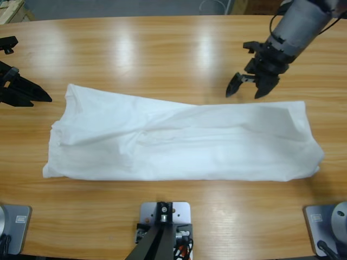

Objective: Fold clothes

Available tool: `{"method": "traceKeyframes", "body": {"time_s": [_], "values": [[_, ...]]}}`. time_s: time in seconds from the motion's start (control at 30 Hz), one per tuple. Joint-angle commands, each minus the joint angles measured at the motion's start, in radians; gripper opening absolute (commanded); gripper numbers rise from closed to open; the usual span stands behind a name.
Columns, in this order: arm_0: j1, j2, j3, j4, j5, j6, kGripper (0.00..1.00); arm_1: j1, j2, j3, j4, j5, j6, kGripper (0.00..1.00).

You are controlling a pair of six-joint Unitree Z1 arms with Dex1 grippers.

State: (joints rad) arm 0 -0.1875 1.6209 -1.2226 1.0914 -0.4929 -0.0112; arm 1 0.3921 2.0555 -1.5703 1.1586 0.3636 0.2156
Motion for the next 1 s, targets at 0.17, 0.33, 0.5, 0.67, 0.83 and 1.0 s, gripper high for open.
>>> {"method": "traceKeyframes", "body": {"time_s": [0.17,0.33,0.5,0.67,0.83,1.0], "values": [[0.002,0.004,0.032,-0.013,0.003,0.023,0.996,0.034,0.104,0.07,-0.055,-0.007,-0.009,0.945],[0.002,0.005,0.034,-0.013,0.003,0.025,0.996,0.047,0.047,0.152,-0.077,-0.006,0.024,0.945],[0.001,0.007,0.036,-0.013,0.003,0.025,0.996,0.051,-0.011,0.205,-0.08,-0.008,0.049,0.944],[-0.006,0.011,0.038,-0.014,0.004,0.027,0.996,0.085,-0.068,0.238,-0.07,-0.007,0.089,0.945],[-0.011,0.02,0.037,-0.016,0.002,0.03,0.996,0.172,-0.114,0.247,-0.04,-0.004,0.158,0.945],[-0.015,0.009,0.04,-0.014,0.002,0.03,0.996,0.235,-0.159,0.316,-0.055,0.002,0.211,0.945]]}}
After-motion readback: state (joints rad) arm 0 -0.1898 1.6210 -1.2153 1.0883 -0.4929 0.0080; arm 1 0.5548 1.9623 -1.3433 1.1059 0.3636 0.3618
